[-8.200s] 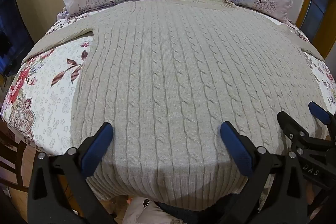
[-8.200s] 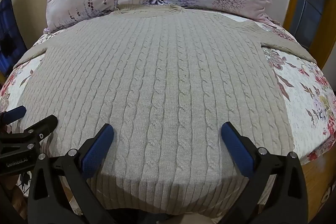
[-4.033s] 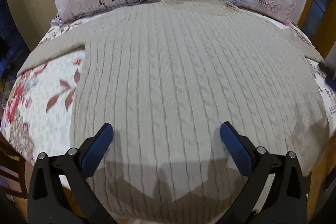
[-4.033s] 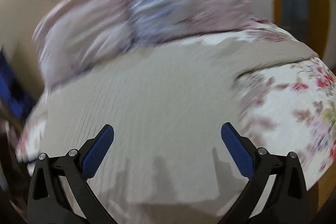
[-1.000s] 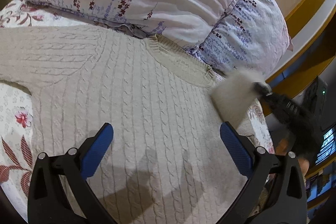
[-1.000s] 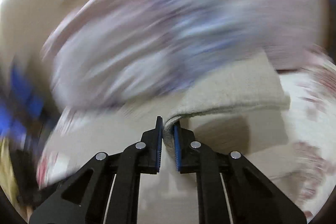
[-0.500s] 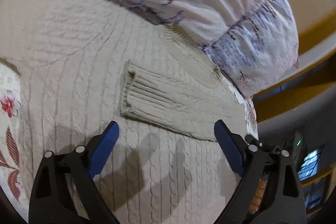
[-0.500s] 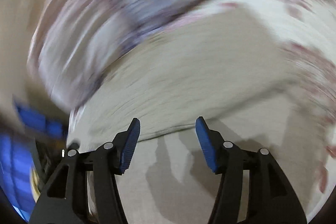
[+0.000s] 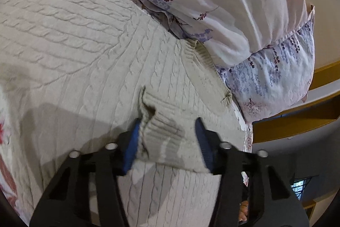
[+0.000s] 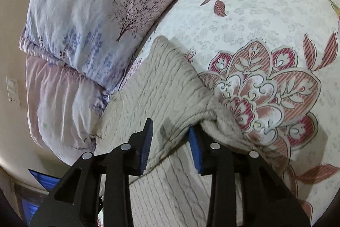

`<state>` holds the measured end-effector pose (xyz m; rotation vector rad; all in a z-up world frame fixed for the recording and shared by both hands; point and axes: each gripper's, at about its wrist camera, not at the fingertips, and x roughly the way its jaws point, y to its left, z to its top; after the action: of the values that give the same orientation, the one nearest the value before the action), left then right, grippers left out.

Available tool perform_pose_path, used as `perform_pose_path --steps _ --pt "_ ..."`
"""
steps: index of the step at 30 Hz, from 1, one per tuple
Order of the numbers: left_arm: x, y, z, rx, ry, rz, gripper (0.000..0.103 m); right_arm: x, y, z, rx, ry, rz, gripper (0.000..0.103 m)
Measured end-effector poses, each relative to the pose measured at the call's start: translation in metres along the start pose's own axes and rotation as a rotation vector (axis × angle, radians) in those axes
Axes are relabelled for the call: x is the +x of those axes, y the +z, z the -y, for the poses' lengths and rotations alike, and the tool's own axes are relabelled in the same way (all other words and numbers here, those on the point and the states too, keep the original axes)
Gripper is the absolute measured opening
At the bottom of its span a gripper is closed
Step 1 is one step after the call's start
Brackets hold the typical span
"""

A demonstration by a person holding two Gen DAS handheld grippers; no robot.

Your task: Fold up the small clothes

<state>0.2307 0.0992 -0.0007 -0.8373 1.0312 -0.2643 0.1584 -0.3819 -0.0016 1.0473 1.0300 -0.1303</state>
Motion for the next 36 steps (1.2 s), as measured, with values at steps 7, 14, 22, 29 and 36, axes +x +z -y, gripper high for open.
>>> perform_pose_path --steps 7,14,22,29,36 --pt "0.004 0.009 0.008 0.113 -0.020 0.014 0.005 -0.009 -0.003 -0.017 -0.098 -0.001 0.067 0.010" --pt "0.012 0.009 0.007 0.214 0.131 0.026 0.006 0.000 -0.013 -0.018 -0.168 -0.136 0.047 0.010" --pt "-0.060 0.004 -0.014 0.211 0.125 0.150 0.055 -0.019 -0.035 -0.044 -0.294 -0.218 0.071 0.054" --pt "-0.159 0.019 -0.113 -0.073 0.217 0.353 0.055 -0.027 -0.058 -0.057 -0.374 -0.146 0.030 0.055" --pt "-0.191 0.032 -0.169 -0.330 0.200 0.433 0.053 -0.018 -0.076 -0.074 -0.435 -0.097 -0.023 0.055"
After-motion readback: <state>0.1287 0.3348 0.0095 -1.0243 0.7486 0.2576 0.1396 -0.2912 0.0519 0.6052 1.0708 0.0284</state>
